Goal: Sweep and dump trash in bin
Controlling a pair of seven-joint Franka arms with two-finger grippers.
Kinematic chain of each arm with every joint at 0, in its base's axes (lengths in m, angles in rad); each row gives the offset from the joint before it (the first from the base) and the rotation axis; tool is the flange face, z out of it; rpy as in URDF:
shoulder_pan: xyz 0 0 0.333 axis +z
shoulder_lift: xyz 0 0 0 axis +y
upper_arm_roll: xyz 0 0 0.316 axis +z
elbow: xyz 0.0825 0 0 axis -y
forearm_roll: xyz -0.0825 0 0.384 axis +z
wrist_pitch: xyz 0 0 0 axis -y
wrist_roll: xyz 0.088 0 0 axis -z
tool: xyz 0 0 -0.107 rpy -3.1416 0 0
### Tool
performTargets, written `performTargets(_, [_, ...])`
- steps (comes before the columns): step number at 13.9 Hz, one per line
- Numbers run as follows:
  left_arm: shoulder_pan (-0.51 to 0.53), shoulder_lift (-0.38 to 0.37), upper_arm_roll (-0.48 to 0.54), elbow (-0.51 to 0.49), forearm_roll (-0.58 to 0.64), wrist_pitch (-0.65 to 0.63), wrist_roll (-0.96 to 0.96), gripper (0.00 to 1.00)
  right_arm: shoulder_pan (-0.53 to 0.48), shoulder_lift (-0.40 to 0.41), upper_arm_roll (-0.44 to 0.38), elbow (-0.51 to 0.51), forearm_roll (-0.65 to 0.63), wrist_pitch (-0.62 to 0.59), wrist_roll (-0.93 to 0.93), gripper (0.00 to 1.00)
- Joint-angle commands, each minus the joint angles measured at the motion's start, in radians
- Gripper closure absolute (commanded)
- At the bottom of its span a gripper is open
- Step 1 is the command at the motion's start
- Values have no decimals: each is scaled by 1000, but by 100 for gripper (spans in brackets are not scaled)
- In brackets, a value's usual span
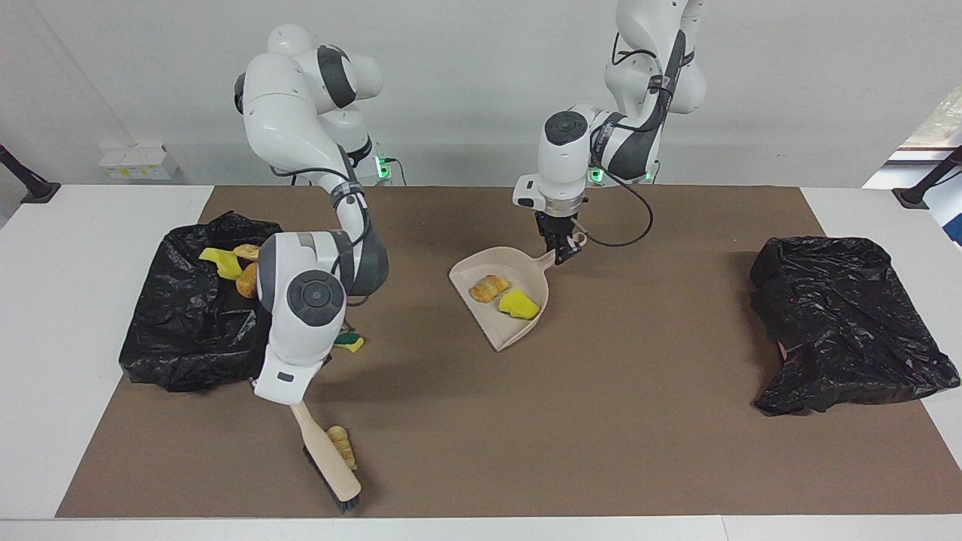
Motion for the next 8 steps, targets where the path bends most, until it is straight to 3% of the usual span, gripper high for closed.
performTargets(1, [-5,-3,5,8,8,-17,-23,100,-5,-65,13,-78,159,-113,67,100])
performTargets(3, [-2,-3,5,7,8,-14,-22,100,-17,-87,13,-107,295,-190,79,100])
performTargets(8, [7,-3,5,5,8,-18,-23,100,0,-185,13,-270,530,-234,224,100])
